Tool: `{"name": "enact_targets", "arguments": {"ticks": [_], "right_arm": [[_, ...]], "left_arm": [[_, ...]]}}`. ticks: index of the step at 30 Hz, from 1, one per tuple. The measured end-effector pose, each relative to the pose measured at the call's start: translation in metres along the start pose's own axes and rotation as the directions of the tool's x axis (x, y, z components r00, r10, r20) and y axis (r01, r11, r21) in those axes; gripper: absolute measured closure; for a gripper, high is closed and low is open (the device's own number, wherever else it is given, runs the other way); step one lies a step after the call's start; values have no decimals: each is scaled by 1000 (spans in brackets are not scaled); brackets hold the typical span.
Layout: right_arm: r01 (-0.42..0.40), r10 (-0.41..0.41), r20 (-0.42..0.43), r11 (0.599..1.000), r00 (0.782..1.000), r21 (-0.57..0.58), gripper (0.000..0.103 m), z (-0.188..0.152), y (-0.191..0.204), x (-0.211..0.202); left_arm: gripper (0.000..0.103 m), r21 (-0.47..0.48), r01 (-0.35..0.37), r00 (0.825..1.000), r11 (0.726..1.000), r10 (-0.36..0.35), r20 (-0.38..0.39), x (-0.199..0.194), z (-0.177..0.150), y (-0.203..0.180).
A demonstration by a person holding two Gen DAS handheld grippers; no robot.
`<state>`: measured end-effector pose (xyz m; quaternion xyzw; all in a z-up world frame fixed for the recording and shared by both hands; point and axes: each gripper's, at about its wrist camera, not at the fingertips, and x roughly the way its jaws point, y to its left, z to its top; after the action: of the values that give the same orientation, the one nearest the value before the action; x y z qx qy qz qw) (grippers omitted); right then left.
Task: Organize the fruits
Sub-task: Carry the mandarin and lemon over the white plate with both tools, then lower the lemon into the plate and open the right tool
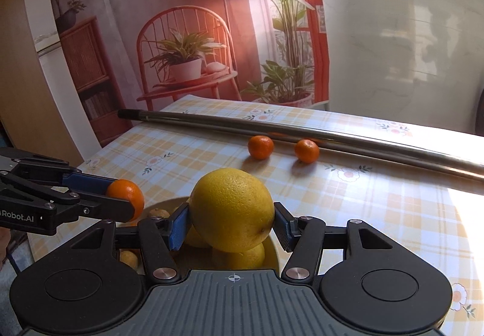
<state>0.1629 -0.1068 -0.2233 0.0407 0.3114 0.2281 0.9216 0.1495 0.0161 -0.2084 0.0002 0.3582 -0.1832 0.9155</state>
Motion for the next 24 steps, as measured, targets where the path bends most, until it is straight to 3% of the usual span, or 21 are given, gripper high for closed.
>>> {"name": "enact_targets", "arguments": {"ticks": [10, 24], "right_arm": [[-63, 62, -51, 998, 997, -16, 50, -12, 25, 0], [-56, 50, -73, 996, 996, -71, 49, -15, 33, 8]], "left_arm": [[63, 16, -5, 1000, 1000, 6, -26, -17, -27, -10], [63, -4, -1, 999, 1000, 0, -48, -15, -35, -11]]}}
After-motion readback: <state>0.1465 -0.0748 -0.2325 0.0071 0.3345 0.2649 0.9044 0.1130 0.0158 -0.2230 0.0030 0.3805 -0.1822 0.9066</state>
